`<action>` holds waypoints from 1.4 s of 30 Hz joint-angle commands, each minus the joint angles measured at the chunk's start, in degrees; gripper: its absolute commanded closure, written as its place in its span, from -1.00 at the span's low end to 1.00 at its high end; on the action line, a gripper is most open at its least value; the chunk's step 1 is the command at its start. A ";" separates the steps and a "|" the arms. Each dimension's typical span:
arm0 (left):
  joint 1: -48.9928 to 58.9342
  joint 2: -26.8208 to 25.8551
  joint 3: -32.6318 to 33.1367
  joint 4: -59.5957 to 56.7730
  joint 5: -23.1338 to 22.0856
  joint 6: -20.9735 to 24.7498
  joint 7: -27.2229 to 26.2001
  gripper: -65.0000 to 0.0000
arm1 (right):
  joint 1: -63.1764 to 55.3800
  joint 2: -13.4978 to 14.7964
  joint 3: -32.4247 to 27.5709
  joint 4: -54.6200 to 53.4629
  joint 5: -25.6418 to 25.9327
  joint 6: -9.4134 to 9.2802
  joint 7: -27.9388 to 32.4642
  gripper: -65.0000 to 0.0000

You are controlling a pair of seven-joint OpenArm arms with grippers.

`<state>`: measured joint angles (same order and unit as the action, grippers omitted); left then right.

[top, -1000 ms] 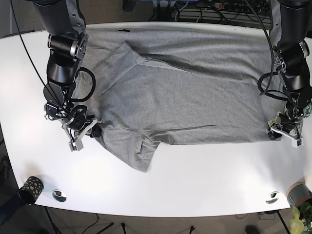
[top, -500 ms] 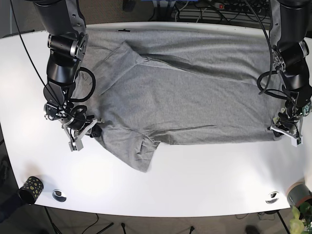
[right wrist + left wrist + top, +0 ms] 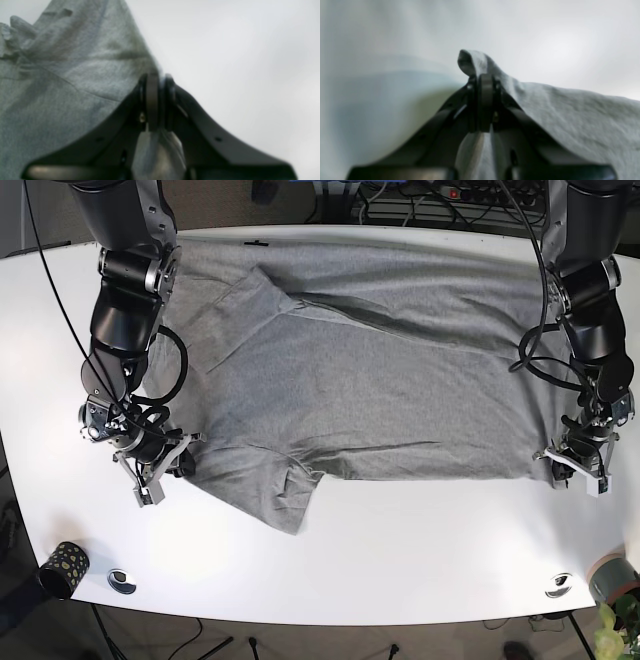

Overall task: Fold the T-shirt properly
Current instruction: 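Pinch the shirt edge with both grippers, then lift and fold the shirt edge over toward the robot with both grippers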

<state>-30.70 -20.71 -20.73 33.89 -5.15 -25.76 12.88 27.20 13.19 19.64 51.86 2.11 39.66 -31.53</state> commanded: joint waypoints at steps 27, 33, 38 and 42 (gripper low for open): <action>14.48 1.15 -10.08 34.29 -0.61 -9.27 13.36 1.00 | -15.38 1.18 0.45 40.23 1.19 0.34 -15.46 0.90; 18.43 1.32 -11.58 37.54 -0.61 -9.27 13.36 1.00 | -21.44 1.01 0.54 48.06 1.19 0.34 -17.57 0.90; 21.51 1.50 -11.58 39.56 -0.70 -9.27 13.36 1.00 | -26.37 0.13 3.17 53.42 1.19 0.34 -18.45 0.90; 23.62 1.50 -11.66 42.37 -2.02 -9.27 16.26 1.00 | -28.65 -0.84 5.11 55.70 1.28 0.34 -18.54 0.90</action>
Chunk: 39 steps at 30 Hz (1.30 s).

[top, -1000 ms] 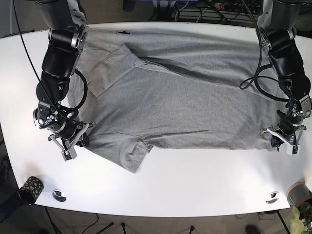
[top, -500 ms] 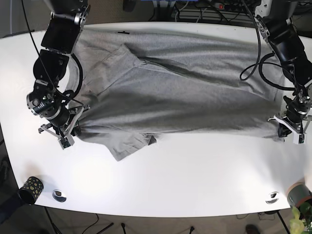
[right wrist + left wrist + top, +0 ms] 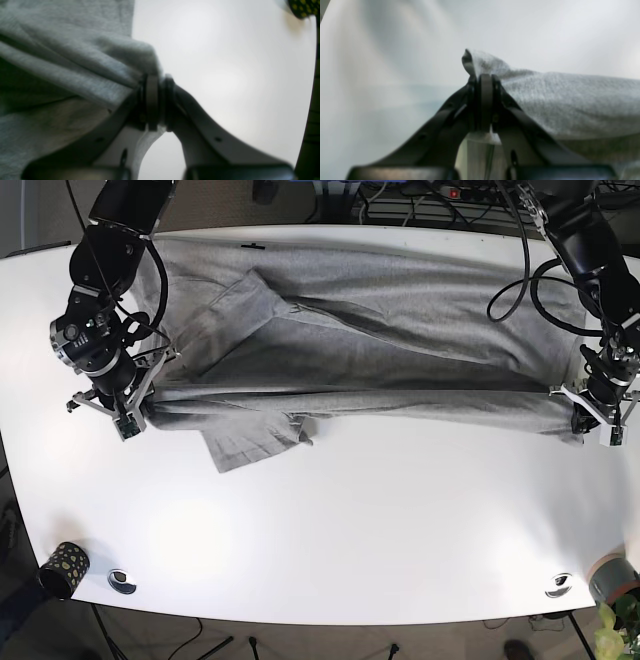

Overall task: Fold the T-shirt properly
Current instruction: 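Lift and fold the shirt edge over toward the robot with both grippers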

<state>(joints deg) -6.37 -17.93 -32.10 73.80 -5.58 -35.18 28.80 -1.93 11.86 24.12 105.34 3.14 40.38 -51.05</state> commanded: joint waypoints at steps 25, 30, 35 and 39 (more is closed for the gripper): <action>16.09 -1.28 -3.82 12.66 -7.47 0.06 5.18 1.00 | -15.60 -3.73 6.61 8.02 0.25 -0.38 -0.69 0.90; 17.23 -1.28 -3.82 12.66 -7.47 0.06 5.18 1.00 | -16.66 -4.87 6.43 6.88 0.34 -0.38 -0.69 0.89; 18.37 -1.28 -3.46 12.66 -7.21 0.06 5.18 0.96 | -16.75 -5.75 6.61 5.74 0.25 -0.38 -0.69 0.33; 18.72 -1.36 -2.23 12.66 -7.12 0.06 5.18 0.36 | -16.83 -6.54 6.61 6.09 0.78 -0.38 -0.69 -0.29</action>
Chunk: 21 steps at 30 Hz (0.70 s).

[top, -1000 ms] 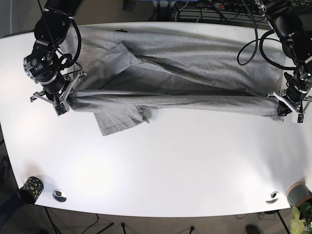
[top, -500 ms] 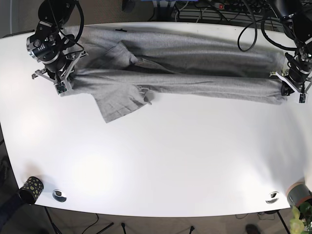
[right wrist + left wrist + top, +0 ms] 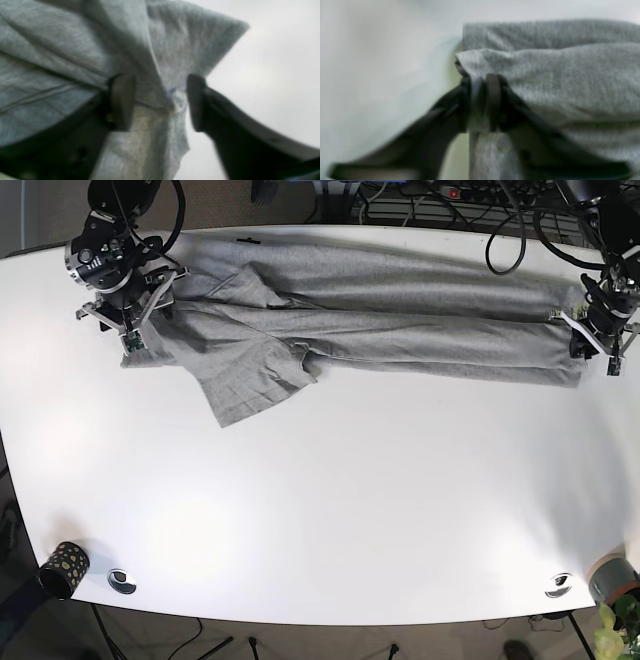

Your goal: Fold the T-shirt properly

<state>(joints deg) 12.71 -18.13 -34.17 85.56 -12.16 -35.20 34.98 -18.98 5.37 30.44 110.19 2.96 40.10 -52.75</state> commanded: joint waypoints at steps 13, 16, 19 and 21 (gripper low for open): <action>-0.36 -0.99 -0.07 5.03 -5.73 0.17 -1.00 -0.27 | 4.17 2.59 4.69 0.89 20.29 -0.10 -0.48 -0.51; -0.45 -0.99 0.20 5.30 -6.78 0.43 -1.00 -0.27 | 9.18 2.77 3.10 -1.84 20.03 -0.10 -4.35 -0.51; -0.62 -0.81 2.13 4.68 -6.69 0.52 -1.00 -0.27 | 13.49 2.77 2.40 -5.88 20.03 -0.10 -5.31 -0.50; -0.53 -0.29 3.54 4.24 -6.69 0.52 -1.00 -0.27 | 16.13 2.77 1.96 -9.14 20.03 -0.10 -5.31 -0.50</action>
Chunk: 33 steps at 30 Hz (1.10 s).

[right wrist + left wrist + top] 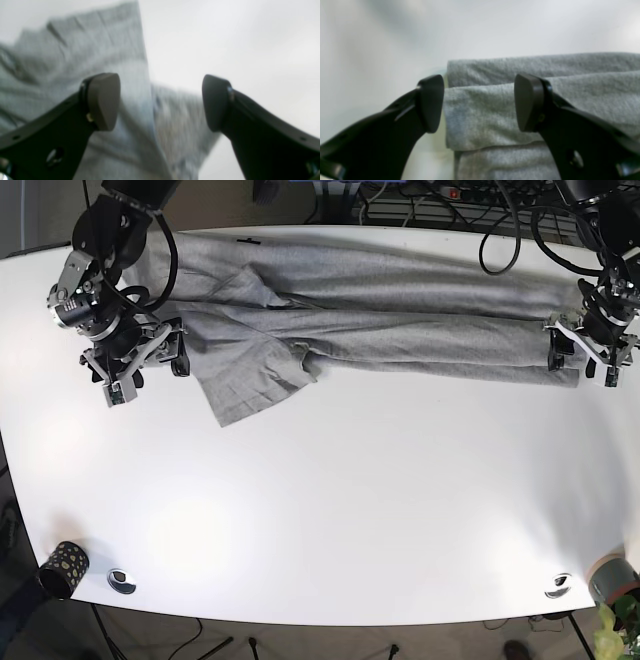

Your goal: Fold the T-shirt properly

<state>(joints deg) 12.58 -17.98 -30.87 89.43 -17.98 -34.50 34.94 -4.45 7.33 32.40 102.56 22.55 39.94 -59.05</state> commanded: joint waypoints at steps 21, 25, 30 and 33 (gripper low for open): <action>-0.31 0.88 0.41 -4.55 1.76 -0.27 -1.05 -0.27 | 13.46 1.50 -10.56 -23.14 -6.50 0.06 5.99 -0.50; -0.49 0.88 0.50 -4.64 1.93 -0.27 -1.05 -0.27 | 12.93 0.54 -13.28 -23.14 -6.41 0.06 5.99 -0.50; -0.49 0.88 0.59 -4.64 2.02 -0.27 -1.05 -0.27 | 11.88 -0.70 -16.45 -23.14 -6.41 0.06 6.26 -0.50; -0.49 0.88 0.68 -4.64 2.02 -0.27 -1.05 -0.27 | 11.88 -1.22 -16.36 -23.31 -6.77 0.06 6.43 -0.50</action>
<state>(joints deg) 12.51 -16.23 -30.02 83.99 -15.49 -34.59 34.94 6.79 5.72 15.90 78.89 15.86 39.70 -52.25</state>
